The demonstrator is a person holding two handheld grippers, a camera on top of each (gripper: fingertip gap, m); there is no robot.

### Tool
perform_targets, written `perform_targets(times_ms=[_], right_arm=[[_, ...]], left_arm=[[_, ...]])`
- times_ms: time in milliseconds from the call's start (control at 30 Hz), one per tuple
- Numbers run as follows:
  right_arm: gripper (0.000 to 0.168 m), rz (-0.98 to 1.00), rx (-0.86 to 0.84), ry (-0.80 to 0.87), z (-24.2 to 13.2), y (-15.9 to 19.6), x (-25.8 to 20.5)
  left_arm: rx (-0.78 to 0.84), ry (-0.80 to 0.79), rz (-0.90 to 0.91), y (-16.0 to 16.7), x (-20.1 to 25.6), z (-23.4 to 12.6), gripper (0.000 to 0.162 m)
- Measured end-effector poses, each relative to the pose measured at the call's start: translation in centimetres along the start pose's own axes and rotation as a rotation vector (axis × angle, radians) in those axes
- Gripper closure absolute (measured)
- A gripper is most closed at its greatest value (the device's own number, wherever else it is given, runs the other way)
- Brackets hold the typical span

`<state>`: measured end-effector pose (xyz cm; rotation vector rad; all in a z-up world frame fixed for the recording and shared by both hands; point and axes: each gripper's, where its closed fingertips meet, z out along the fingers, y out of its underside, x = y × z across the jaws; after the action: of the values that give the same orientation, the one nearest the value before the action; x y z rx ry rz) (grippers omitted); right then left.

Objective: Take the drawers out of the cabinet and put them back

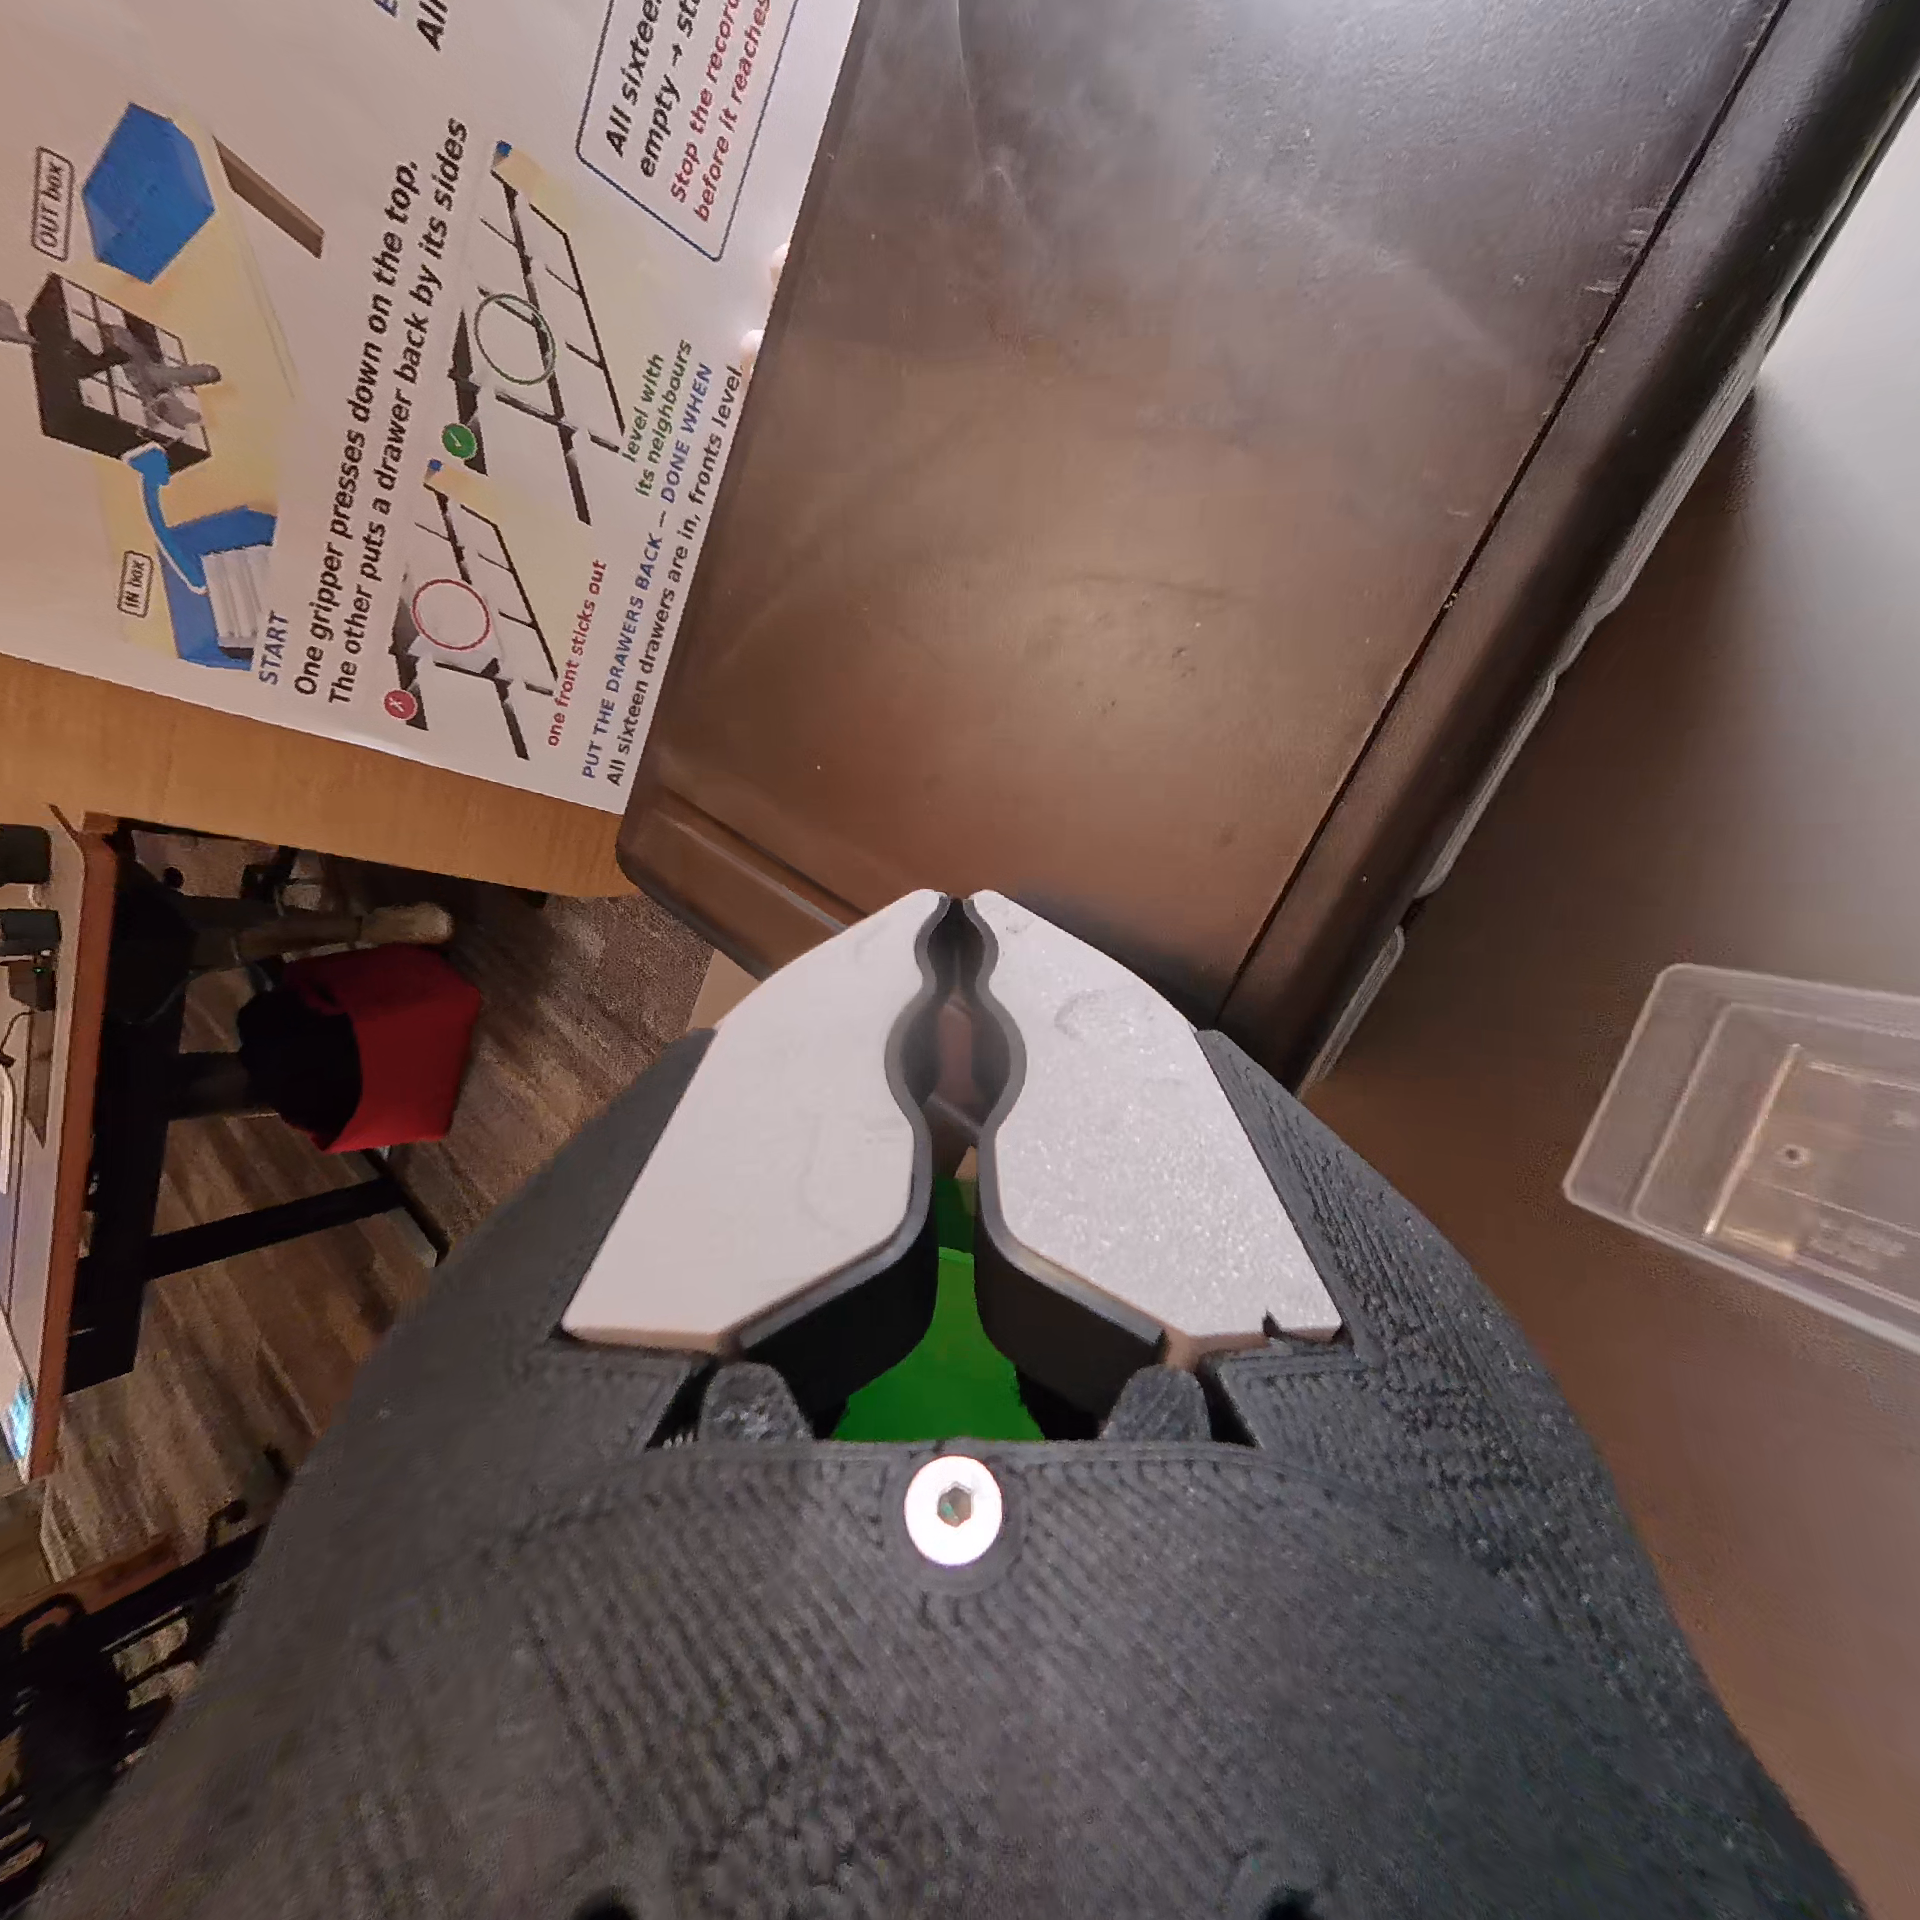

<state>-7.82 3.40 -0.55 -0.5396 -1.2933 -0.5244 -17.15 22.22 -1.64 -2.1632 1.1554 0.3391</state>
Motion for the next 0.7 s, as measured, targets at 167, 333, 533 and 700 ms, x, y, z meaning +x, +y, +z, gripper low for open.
perform_targets(times_ms=[167, 333, 533, 700], right_arm=[[0.166, 0.066, -0.023, 0.022, -1.9, 1.8, 1.1], [0.166, 0.072, -0.072, 0.047, -4.0, 4.6, 1.5], [0.167, -0.045, -0.098, -0.007, -6.3, 5.0, -1.1], [0.166, -0.119, -0.066, -0.061, -7.6, 3.9, -2.8]], left_arm=[[0.114, -0.072, 0.015, 0.2, -0.2, -1.4, 0.157], [0.306, -0.111, -0.025, 0.7, 1.5, -4.8, 0.155], [0.56, 0.013, -0.011, 1.5, 11.1, -8.6, 0.143], [0.722, 0.14, 0.014, 1.7, 20.4, -10.2, 0.13]])
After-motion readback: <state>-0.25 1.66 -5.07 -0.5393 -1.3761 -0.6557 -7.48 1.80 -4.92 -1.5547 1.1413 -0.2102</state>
